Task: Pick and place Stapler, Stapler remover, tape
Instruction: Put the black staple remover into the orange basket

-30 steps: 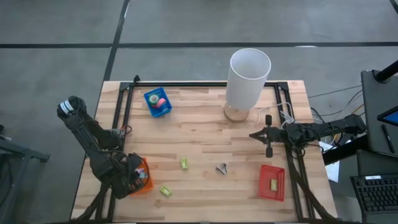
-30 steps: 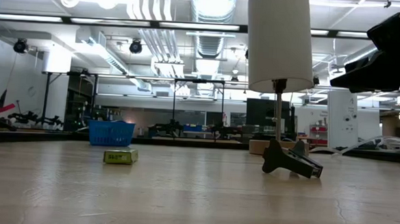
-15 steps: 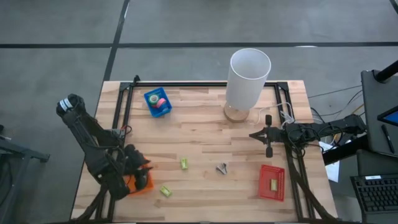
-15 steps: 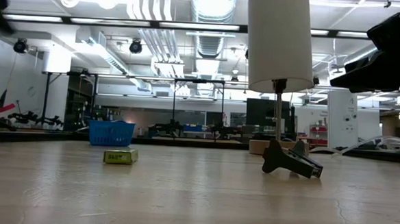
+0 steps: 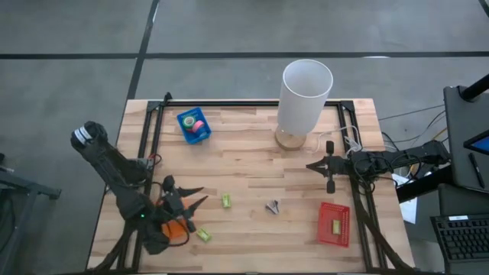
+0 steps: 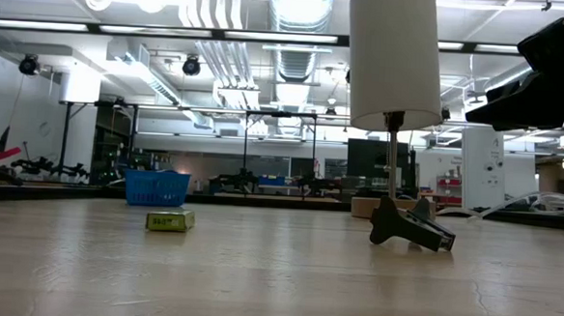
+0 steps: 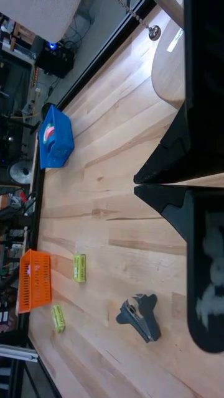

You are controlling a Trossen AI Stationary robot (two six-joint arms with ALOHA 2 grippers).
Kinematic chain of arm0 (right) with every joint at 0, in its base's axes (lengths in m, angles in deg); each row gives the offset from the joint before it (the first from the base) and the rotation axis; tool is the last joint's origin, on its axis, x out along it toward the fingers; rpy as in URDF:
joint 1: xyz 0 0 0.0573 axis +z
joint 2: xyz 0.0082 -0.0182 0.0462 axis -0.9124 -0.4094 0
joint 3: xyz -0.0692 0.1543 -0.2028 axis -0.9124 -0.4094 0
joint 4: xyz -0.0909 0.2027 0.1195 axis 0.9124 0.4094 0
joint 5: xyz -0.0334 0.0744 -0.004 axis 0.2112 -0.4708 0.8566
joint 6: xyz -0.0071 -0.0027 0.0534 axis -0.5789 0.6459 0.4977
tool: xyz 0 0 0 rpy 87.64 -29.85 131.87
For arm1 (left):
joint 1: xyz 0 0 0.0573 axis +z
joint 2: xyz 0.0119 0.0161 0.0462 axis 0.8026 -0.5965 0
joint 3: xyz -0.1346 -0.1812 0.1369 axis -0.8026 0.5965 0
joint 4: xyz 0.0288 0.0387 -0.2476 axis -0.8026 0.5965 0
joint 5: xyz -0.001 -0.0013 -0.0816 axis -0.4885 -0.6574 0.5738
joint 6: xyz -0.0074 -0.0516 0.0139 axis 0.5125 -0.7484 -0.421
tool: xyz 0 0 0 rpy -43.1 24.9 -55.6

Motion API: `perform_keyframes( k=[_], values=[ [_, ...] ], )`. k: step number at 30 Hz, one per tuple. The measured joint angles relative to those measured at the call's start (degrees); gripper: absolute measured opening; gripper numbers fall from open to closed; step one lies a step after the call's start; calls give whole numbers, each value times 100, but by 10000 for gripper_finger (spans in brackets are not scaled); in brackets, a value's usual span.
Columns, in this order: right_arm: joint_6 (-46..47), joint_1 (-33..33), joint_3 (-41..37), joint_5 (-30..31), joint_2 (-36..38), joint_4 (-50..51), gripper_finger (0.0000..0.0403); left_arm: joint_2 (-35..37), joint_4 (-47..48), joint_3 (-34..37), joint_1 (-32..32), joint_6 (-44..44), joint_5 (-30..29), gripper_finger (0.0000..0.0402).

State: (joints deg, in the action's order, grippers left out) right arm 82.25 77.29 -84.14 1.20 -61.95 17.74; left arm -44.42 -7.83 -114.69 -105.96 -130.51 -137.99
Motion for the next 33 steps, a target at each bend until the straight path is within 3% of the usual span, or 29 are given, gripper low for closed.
perform_keyframes(
  k=[16,23,33],
  values=[
    [0,0,-1,0,0,-1,9,-1168,-1227,7,1464,964,2027,136],
    [0,1,0,0,-2,-1,9,-1758,-2691,-6,2266,2519,4301,136],
    [0,1,0,0,0,-2,9,-2399,-3995,-225,3252,4268,6135,135]
  ],
)
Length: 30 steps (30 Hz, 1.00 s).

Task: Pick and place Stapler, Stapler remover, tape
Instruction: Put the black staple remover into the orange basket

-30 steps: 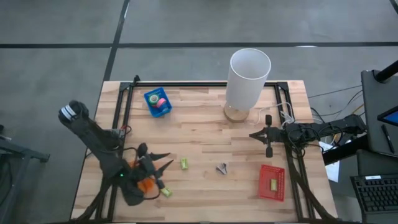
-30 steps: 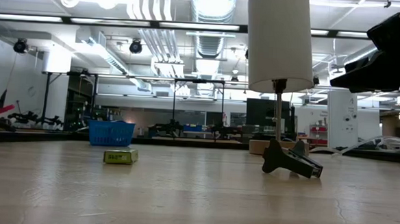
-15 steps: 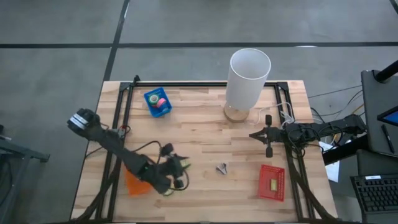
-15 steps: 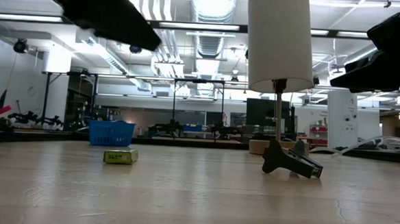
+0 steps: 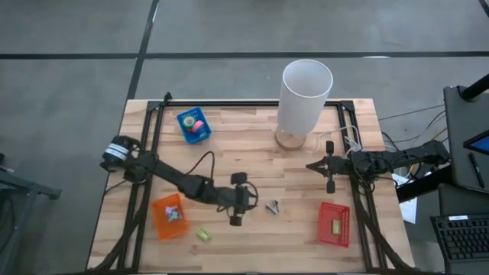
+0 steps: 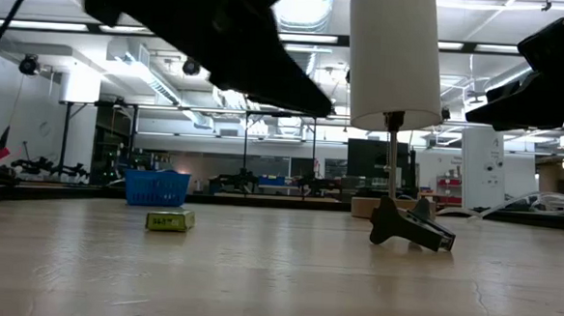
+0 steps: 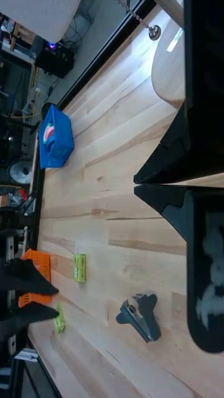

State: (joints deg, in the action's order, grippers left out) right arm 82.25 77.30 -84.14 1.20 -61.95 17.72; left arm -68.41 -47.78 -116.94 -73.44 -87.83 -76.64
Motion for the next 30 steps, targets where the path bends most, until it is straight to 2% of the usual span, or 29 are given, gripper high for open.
perform_keyframes(
  k=[5,11,16,30],
  values=[
    [0,-1,-1,1,0,-1,9,-435,-130,-341,289,593,486,135],
    [0,-2,0,0,0,0,8,-1033,-120,-906,438,779,1062,135],
    [0,-2,-1,0,0,1,9,-1390,-129,-1217,436,983,1114,135],
    [0,0,0,0,1,1,9,-1816,-278,-1279,449,922,1234,135]
  ],
)
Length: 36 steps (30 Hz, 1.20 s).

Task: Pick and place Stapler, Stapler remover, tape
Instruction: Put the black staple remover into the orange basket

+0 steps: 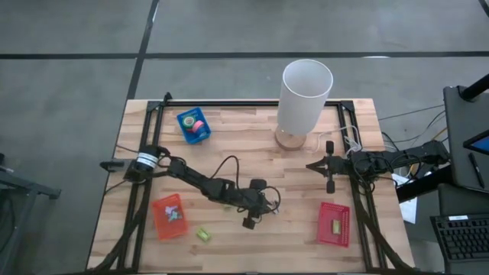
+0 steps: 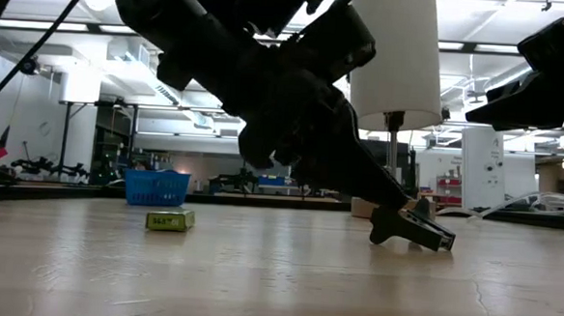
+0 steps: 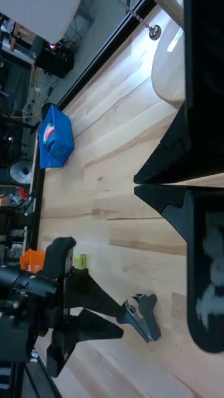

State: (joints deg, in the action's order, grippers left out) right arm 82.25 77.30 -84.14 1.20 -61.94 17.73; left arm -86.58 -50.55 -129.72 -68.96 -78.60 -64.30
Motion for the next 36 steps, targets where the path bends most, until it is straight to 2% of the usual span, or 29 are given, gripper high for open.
perform_keyframes(
  k=[8,18,36],
  values=[
    [0,0,-1,0,-1,-1,9,-118,-18,2,0,-71,-2,120],
    [0,0,0,0,-3,-1,9,-120,-70,0,10,-130,-31,11],
    [0,0,-1,0,1,1,9,98,428,7,-196,-587,-130,5]
  ],
)
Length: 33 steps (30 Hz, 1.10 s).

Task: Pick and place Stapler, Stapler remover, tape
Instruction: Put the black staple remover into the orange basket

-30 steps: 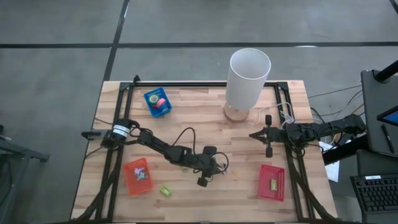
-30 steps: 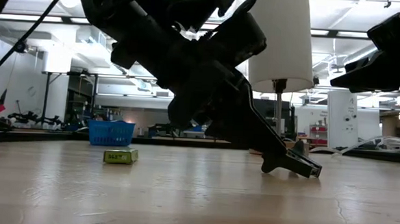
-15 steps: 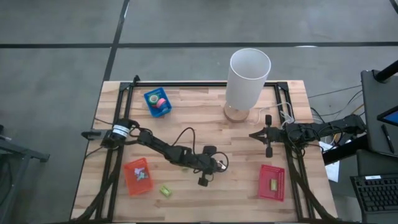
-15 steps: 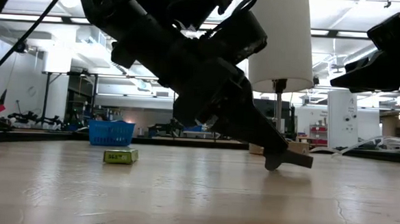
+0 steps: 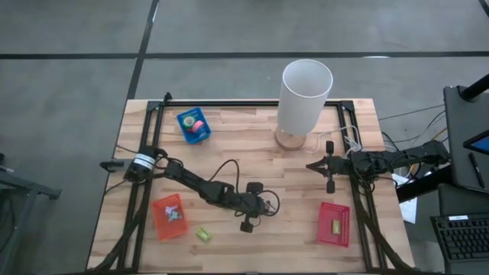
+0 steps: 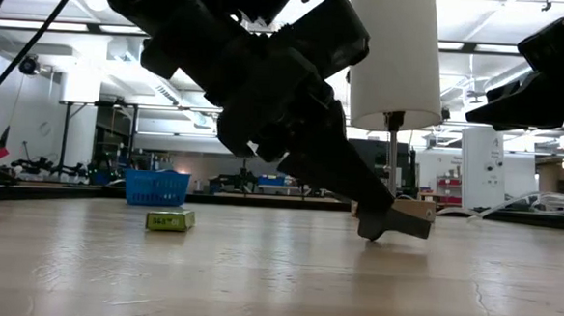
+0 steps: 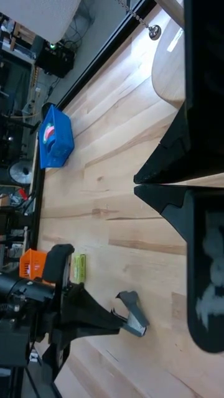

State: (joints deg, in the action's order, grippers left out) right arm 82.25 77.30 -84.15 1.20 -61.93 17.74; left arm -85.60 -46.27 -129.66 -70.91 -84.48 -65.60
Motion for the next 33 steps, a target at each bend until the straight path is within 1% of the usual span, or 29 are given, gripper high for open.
perform_keyframes(
  k=[4,7,13,17,20,23,30,33],
  values=[
    [0,0,1,0,0,-2,9,36,98,0,-43,-128,-5,5],
    [0,-1,1,0,0,-4,9,135,345,-2,-86,-164,-17,4],
    [0,-2,1,2,-2,-6,9,488,1153,4,-204,-360,1,10],
    [-2,0,0,0,0,2,9,779,1806,4,-333,-534,-49,6],
    [0,0,1,0,-2,0,9,967,2241,4,-463,-708,-228,4],
    [0,0,1,0,0,-1,9,1151,2621,6,-626,-861,-598,8],
    [-1,0,-1,2,0,5,9,1585,3757,6,-941,-1509,-1047,4],
    [0,0,-1,4,0,-4,9,1804,4269,5,-1090,-1853,-1135,7]
  ],
)
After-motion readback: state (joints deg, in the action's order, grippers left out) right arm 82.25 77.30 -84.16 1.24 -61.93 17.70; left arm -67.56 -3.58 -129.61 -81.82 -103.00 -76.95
